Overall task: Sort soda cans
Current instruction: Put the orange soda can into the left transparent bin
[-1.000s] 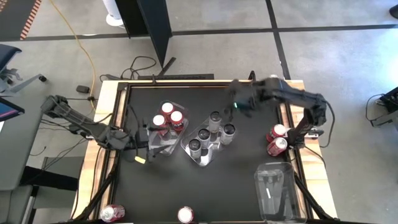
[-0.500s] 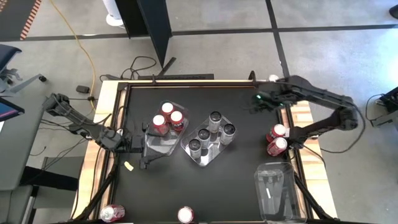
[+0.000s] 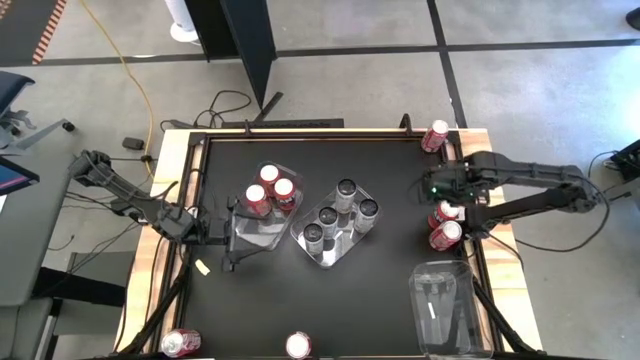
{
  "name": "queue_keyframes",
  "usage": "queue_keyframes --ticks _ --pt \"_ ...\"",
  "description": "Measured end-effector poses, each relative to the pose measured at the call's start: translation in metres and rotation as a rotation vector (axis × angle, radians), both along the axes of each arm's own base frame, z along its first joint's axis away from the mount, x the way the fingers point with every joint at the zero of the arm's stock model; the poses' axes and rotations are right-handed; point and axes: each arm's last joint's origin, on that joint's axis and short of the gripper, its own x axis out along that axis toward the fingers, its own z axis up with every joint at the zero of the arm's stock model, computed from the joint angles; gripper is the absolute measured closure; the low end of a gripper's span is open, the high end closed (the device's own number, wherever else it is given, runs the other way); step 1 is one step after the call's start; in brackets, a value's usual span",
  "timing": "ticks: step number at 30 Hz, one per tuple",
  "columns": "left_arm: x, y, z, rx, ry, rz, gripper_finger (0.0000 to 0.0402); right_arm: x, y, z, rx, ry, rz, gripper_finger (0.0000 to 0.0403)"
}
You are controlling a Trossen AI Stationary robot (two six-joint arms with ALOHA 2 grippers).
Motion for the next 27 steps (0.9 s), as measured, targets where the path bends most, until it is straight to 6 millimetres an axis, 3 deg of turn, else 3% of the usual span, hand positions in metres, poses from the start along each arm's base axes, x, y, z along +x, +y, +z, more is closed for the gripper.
queue_keyframes --ticks 5,13,17,27 --pt "-0.002 -0.001 0.001 0.062 -0.007 -0.082 0.0056 -0.007 0.009 -0.008 0.003 -0.005 -0.032 0.0066" --pt "-0.002 -0.004 0.0 0.166 -0.005 -0.18 0.0056 -0.014 0.013 -0.006 0.009 -0.058 -0.11 0.0008" --pt "-0.004 -0.003 -0.002 0.212 0.016 -0.18 0.0056 -0.013 0.011 -0.01 0.004 -0.041 -0.149 0.0009" --pt "-0.024 0.012 0.004 0.197 0.026 -0.159 0.0056 -0.017 0.008 -0.043 -0.007 0.076 -0.246 0.0014"
